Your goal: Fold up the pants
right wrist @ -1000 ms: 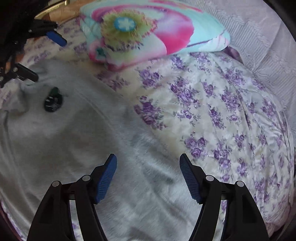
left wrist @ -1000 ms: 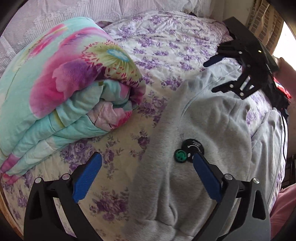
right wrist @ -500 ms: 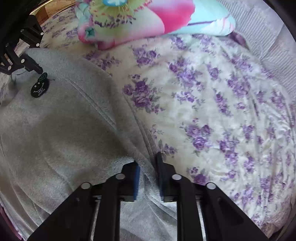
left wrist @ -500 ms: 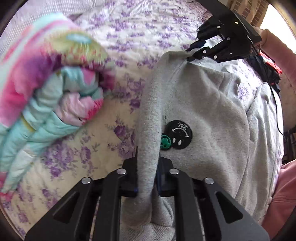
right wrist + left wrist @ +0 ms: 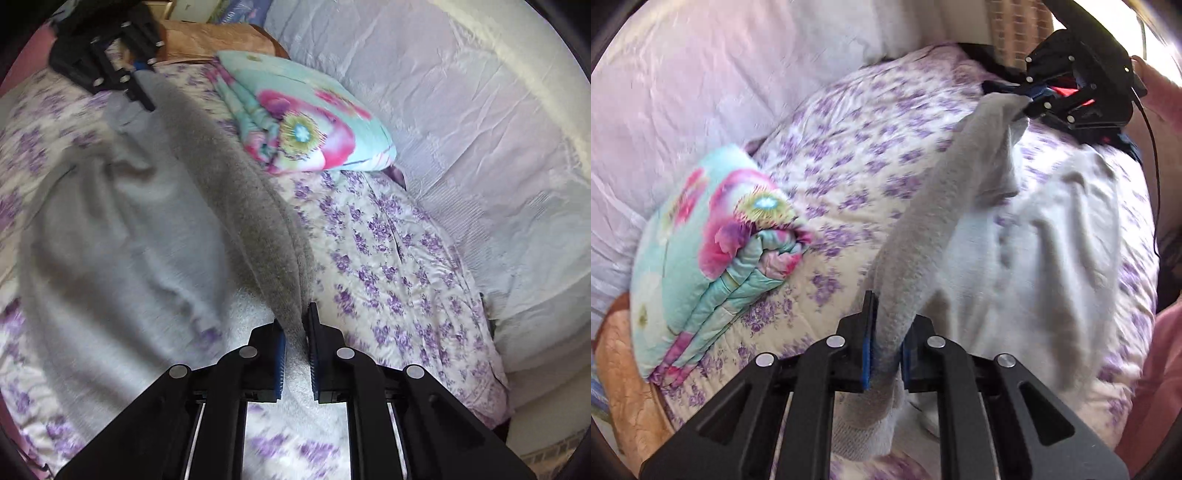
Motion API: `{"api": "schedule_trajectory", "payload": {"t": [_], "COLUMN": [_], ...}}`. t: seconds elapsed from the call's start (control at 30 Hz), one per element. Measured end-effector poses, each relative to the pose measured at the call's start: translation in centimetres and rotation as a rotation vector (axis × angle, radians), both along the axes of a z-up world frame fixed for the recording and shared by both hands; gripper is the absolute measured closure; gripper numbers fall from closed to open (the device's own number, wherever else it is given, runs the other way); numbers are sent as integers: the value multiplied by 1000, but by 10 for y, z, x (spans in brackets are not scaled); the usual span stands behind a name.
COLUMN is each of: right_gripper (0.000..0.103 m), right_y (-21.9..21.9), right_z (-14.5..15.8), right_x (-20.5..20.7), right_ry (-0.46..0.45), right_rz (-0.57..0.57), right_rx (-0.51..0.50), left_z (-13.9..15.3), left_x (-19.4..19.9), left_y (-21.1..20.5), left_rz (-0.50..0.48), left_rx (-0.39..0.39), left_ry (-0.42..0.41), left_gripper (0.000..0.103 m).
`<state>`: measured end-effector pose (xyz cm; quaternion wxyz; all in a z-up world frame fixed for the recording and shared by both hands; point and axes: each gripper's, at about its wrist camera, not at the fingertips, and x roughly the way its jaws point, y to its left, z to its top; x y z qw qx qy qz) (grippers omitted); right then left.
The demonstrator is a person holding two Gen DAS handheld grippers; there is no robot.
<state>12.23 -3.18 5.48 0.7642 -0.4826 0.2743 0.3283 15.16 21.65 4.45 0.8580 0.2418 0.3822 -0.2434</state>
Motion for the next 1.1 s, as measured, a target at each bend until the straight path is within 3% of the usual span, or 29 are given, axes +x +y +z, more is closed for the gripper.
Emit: {"api": "schedule_trajectory", "payload": {"t": [0.1, 0.27, 0.47, 0.63, 0.7, 0.73, 0.77, 0.8, 0.83, 0.87, 0.93, 1.03, 1.1], "right_gripper": [92, 92, 91, 89, 83, 69, 61, 43, 32, 31, 29, 29, 28], "right_y": [-9, -17, -19, -16, -15, -17, -18, -22, -27, -32, -41, -46, -47], "right_z": [-18, -85, -157, -187, -179, -173, -162, -145, -129, -111, -80, -47, -30], "right_x": [-54, -140, -172, -184, -182, -180, -180, -179, -177, -174, -163, -128, -87], "right_ry": [-48, -138, -170, -301, -291, -275, -250, -195, -129, -55, 44, 60, 91], "right_rz": [42, 122, 106, 116, 92, 77, 57, 40, 32, 22, -30, -178, -335], "right_rx": [-42, -148, -185, -225, -212, -199, -170, -110, -45, 33, 163, 282, 364], "left_z": [-5, -41, -96, -113, -109, -105, -95, -85, -72, -57, -28, 2, -2], "left_x": [-40, -99, -128, -136, -140, -143, -147, -151, -158, -166, -181, -182, -161], "left_y": [-10, -28, -36, -32, -32, -32, -32, -33, -33, -34, -38, -50, -68], "left_rz": [-45, -123, -136, -95, -80, -76, -75, -77, -80, -90, -121, -100, -34], "left_rx": [12, 72, 118, 75, 82, 95, 106, 103, 93, 75, 10, -149, -226], "left_ry": [-13, 17, 105, 80, 80, 83, 81, 69, 26, -34, -134, -233, -185], "left_gripper": [92, 92, 89, 88, 83, 80, 67, 38, 25, 10, 7, 4, 4]}}
